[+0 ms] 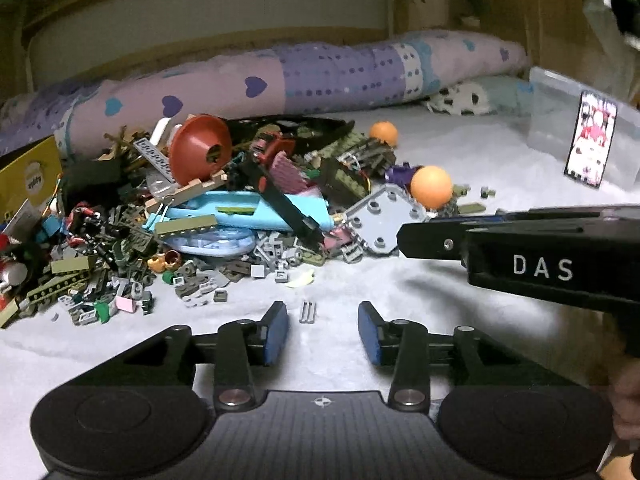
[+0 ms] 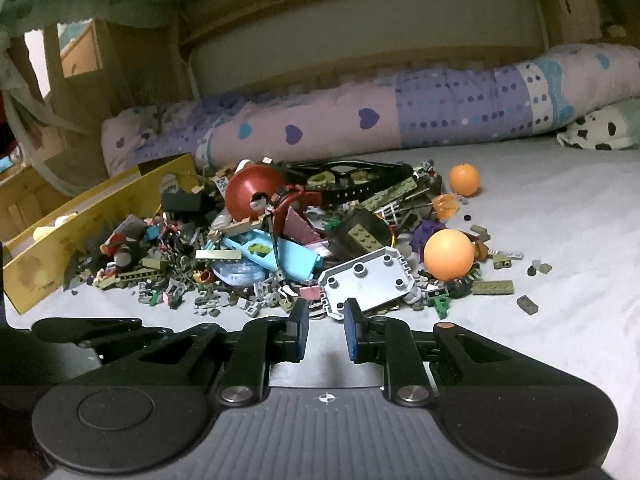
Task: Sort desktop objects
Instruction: 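Lower the open left gripper toward a small grey brick at the heap edge, then close the left gripper on the small grey brick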
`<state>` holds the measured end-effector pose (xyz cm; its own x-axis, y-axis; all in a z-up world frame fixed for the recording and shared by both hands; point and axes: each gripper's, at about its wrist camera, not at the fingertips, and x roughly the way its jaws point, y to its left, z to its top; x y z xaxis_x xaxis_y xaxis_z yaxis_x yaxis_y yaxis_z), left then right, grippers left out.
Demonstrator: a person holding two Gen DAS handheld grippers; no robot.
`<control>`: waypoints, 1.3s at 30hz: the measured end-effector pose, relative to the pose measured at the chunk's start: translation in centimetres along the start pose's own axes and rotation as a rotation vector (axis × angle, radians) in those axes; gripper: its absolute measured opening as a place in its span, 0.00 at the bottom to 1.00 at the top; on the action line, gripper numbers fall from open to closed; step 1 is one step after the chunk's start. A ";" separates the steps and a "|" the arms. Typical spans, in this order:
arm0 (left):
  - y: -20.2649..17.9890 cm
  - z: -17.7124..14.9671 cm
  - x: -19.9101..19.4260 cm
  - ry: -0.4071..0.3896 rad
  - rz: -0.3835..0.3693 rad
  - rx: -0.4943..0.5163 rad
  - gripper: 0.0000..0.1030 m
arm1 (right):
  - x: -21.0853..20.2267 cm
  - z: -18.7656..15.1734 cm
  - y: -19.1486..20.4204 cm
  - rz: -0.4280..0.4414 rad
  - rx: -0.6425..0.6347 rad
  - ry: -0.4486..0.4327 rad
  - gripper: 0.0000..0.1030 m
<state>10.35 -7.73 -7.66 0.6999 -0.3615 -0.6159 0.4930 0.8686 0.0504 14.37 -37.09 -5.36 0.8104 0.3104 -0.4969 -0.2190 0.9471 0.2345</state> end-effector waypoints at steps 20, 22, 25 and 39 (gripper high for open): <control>0.7 0.1 0.4 0.009 -0.007 -0.063 0.07 | 0.7 -0.7 1.1 0.023 -0.029 0.033 0.21; 0.6 0.1 0.4 0.003 -0.001 -0.054 0.07 | 0.6 -0.6 1.2 0.025 -0.033 0.031 0.21; 0.4 0.0 0.1 -0.009 0.006 -0.045 0.07 | 0.6 -0.6 1.1 0.027 -0.032 0.031 0.21; -0.1 -0.1 -1.1 -0.059 -0.046 -0.072 0.07 | -1.7 1.4 0.2 -0.100 -0.179 -0.054 0.21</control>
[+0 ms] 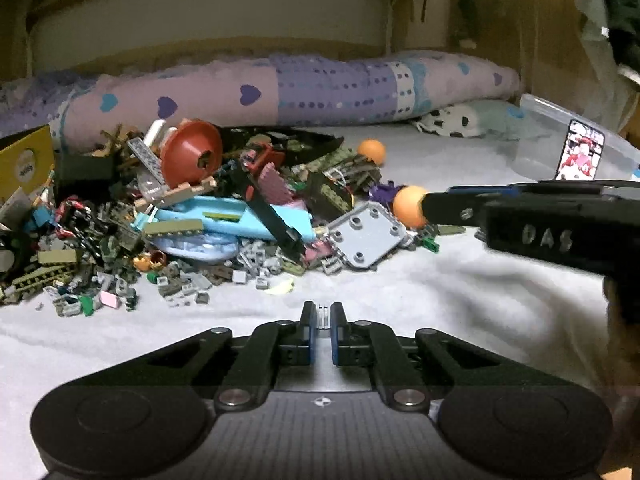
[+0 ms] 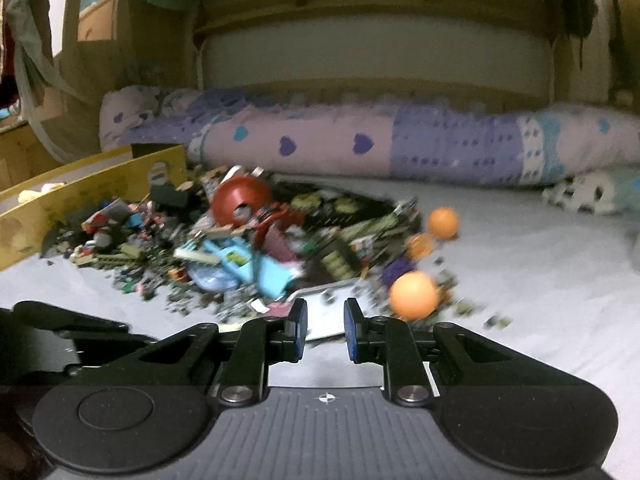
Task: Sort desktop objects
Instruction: 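Close the left gripper on the small grey brick, then lift the held grey brick off the heap with the left gripper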
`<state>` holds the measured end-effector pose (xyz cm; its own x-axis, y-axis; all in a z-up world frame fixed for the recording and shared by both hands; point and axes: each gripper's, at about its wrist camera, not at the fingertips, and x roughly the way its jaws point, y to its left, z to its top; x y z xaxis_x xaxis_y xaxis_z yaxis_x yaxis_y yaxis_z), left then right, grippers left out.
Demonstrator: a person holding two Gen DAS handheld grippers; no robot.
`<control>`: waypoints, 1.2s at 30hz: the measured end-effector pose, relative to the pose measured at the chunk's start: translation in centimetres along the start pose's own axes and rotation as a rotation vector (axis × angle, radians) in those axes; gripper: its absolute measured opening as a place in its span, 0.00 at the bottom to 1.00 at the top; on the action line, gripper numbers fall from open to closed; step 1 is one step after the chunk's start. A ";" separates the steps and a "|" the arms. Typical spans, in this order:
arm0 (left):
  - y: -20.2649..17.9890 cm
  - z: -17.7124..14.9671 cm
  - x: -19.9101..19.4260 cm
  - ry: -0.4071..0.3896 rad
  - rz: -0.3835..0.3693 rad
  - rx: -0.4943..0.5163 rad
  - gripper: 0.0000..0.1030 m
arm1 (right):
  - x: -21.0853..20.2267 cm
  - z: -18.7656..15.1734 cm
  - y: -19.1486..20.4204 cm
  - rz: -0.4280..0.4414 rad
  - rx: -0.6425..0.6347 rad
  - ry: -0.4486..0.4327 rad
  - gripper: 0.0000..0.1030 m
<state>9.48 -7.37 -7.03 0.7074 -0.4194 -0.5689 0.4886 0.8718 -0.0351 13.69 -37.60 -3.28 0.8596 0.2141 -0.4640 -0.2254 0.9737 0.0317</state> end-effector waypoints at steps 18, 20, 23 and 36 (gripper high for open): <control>-2.5 -0.3 -1.8 -0.140 0.092 0.165 0.07 | 1.0 -2.4 -2.6 -0.080 0.036 0.094 0.21; -2.8 -0.5 -1.9 -0.146 0.091 0.182 0.07 | 0.9 -2.4 -3.0 -0.091 0.054 0.100 0.21; -2.9 -0.6 -1.8 -0.142 0.086 0.184 0.07 | 1.0 -2.5 -3.5 -0.125 0.067 0.107 0.21; -3.1 -0.9 -1.6 -0.118 0.062 0.204 0.07 | 2.3 -2.9 -5.3 -0.186 0.097 0.133 0.21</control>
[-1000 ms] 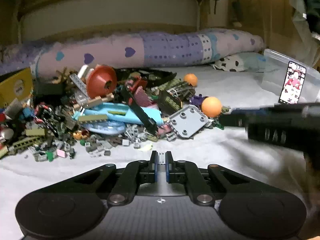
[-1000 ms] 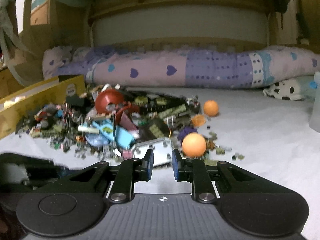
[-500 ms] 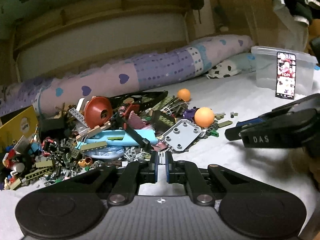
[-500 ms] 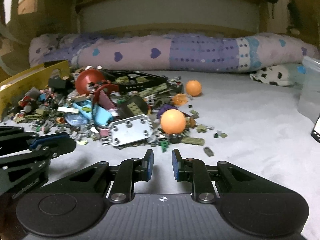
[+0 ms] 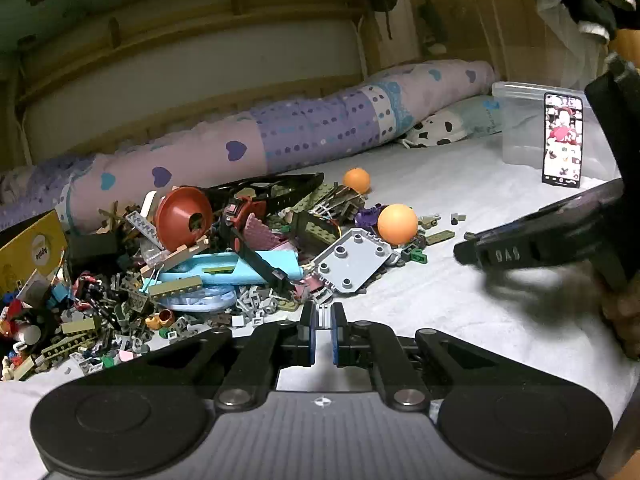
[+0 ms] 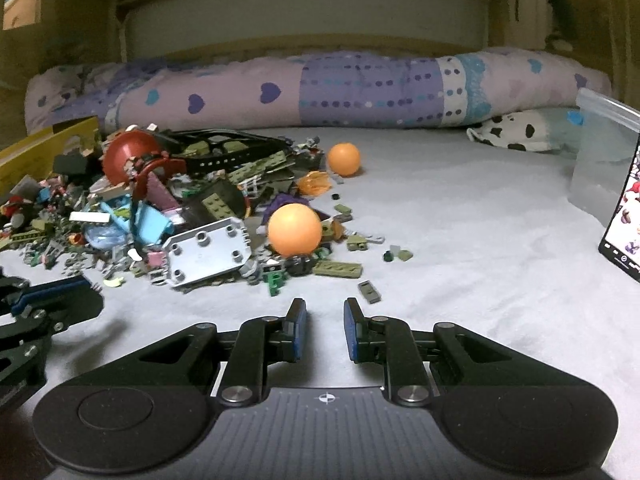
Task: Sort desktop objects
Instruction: 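Lift the held grey brick off the heap with the left gripper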
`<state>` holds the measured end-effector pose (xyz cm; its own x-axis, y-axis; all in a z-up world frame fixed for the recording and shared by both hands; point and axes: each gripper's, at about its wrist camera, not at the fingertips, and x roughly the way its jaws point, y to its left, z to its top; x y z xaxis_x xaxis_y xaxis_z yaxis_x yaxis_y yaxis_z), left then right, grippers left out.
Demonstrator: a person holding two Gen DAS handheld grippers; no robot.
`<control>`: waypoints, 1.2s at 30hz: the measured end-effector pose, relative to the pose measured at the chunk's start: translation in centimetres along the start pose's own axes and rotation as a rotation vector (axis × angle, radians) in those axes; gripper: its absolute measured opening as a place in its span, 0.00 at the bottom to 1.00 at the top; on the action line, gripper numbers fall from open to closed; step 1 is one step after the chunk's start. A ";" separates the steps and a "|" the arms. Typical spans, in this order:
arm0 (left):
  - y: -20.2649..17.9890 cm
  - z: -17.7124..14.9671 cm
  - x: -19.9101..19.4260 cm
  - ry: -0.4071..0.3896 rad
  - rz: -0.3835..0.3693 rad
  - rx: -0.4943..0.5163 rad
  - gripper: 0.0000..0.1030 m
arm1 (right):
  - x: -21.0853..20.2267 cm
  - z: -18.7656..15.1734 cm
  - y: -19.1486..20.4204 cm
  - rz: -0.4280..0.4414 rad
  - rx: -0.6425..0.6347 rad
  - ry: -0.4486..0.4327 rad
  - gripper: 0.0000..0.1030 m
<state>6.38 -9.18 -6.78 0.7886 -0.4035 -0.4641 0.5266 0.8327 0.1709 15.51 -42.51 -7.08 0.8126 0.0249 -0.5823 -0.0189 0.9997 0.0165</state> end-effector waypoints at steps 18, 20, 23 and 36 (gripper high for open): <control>-0.4 -0.4 0.1 0.015 -0.009 0.027 0.07 | 2.0 0.6 -2.2 -0.021 0.064 0.047 0.16; -0.4 -0.4 0.1 0.015 -0.009 0.027 0.07 | 1.9 0.6 -2.2 -0.019 0.066 0.037 0.15; -0.4 -0.4 0.1 0.012 -0.007 0.026 0.07 | 1.4 0.5 -2.2 -0.022 0.069 0.013 0.15; 0.4 0.5 -1.9 -0.087 0.038 -0.007 0.07 | -2.0 1.6 1.1 0.046 -0.024 -0.081 0.15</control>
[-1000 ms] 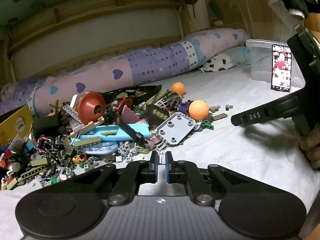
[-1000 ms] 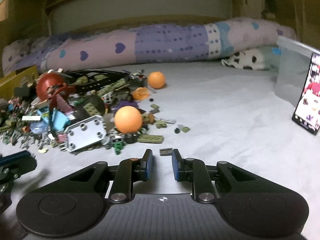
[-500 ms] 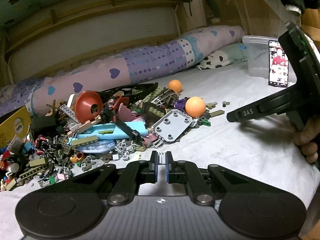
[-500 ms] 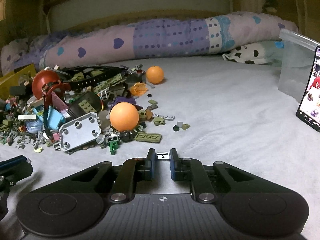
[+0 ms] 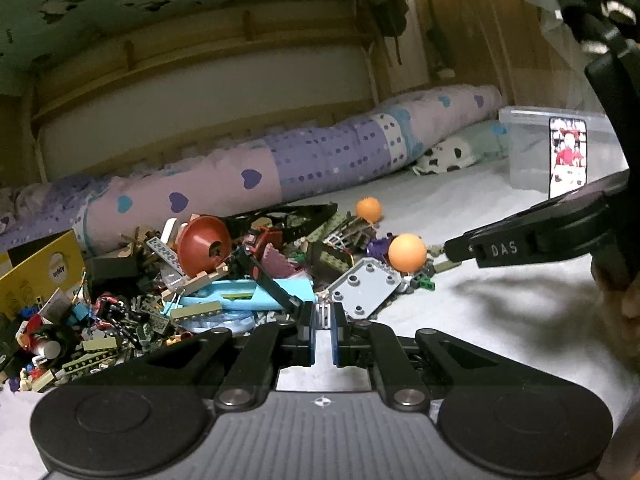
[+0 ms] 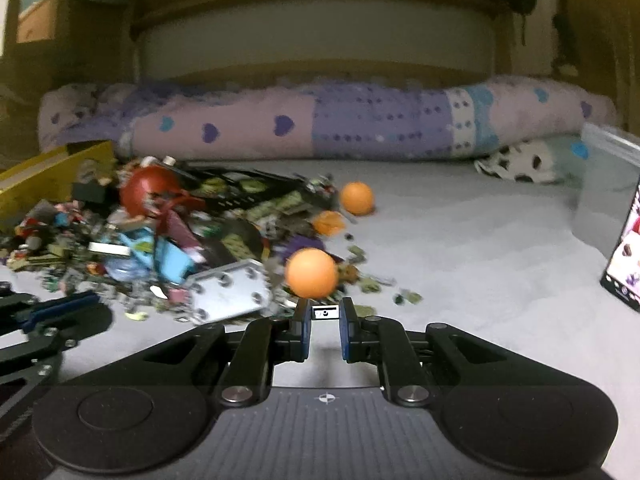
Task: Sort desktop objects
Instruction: 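Lift the held grey brick off the heap with the left gripper, then hold the grey brick raised above the heap with the left gripper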
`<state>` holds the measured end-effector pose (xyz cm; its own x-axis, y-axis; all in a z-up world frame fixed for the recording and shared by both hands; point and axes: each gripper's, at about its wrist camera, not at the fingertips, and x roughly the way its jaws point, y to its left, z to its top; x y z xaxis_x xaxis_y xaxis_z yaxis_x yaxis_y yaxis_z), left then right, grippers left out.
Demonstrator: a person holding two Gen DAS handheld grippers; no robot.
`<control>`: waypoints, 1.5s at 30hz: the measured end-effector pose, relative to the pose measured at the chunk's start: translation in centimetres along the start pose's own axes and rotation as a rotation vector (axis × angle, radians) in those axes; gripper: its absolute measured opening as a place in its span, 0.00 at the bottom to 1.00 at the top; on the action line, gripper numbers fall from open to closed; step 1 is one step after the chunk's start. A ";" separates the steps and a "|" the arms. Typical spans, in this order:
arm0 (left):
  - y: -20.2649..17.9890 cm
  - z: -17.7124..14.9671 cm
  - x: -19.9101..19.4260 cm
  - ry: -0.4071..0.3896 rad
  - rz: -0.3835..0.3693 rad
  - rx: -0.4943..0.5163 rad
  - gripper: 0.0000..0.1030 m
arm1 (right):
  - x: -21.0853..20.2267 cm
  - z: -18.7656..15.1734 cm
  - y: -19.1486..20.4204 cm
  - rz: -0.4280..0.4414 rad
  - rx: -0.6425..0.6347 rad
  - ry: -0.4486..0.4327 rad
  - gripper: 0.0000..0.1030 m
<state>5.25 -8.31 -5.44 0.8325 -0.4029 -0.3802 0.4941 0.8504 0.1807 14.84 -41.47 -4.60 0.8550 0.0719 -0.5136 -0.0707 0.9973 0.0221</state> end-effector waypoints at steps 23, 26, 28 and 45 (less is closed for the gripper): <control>2.4 1.2 -4.7 -0.087 0.074 -0.036 0.07 | -4.2 1.1 7.2 0.147 -0.090 -0.050 0.15; 2.4 1.3 -4.9 -0.092 0.074 -0.031 0.07 | -4.4 0.8 7.8 0.159 -0.095 -0.035 0.15; 2.4 1.3 -4.9 -0.096 0.077 -0.029 0.07 | -4.6 0.7 8.1 0.170 -0.089 -0.023 0.15; 3.2 1.4 -4.7 -0.093 0.137 -0.034 0.07 | -4.9 0.9 8.5 0.198 -0.105 -0.046 0.15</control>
<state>3.23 -4.20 -1.77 0.9119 -0.3106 -0.2684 0.3669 0.9099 0.1937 10.53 -33.34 -1.14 0.8414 0.2696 -0.4684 -0.2910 0.9563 0.0279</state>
